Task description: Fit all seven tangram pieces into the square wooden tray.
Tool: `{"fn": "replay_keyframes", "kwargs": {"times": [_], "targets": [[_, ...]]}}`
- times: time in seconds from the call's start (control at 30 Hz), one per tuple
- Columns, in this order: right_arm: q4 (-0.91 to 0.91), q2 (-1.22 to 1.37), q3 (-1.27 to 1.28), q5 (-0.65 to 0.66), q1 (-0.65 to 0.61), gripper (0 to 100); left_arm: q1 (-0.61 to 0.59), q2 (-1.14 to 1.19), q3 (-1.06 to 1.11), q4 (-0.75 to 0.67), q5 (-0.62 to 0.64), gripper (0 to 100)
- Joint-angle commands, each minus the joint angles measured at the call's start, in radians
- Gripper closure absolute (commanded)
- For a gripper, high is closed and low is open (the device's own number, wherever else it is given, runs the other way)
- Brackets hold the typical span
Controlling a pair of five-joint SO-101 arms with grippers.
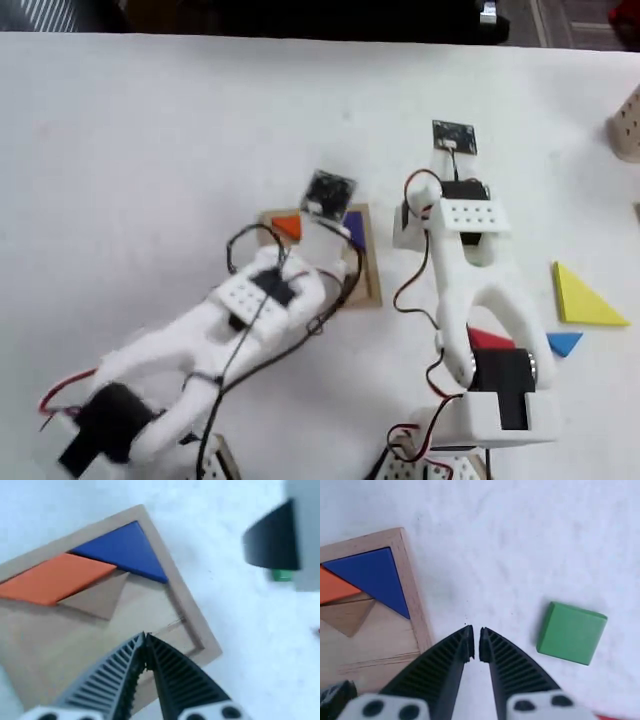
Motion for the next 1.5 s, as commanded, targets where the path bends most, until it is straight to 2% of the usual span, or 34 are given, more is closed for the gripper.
{"fn": "replay_keyframes", "kwargs": {"times": [0.0, 0.3, 0.5, 0.77, 1.07, 1.33, 1.47], "targets": [[-0.015, -0.048, -0.009, 0.012, 0.002, 96.7, 0.058, -0.099, 0.06, -0.126, -0.025, 98], [-0.015, -0.048, -0.009, 0.012, 0.002, 96.7, -0.033, 0.229, -0.144, -0.121, -0.025, 98], [-0.015, -0.048, -0.009, 0.012, 0.002, 96.7, -0.045, 0.269, -0.198, -0.081, -0.025, 98], [-0.015, -0.048, -0.008, 0.012, 0.002, 96.7, -0.131, 0.272, -0.203, -0.137, -0.025, 98], [-0.015, -0.048, -0.002, 0.011, 0.002, 96.7, -0.127, 0.257, -0.196, -0.14, -0.025, 98], [-0.027, -0.05, 0.006, 0.012, 0.007, 96.7, -0.14, -0.01, -0.028, -0.109, -0.025, 98], [-0.027, -0.05, 0.006, 0.012, 0.004, 96.7, -0.142, -0.012, 0.006, -0.071, -0.025, 98]]}}
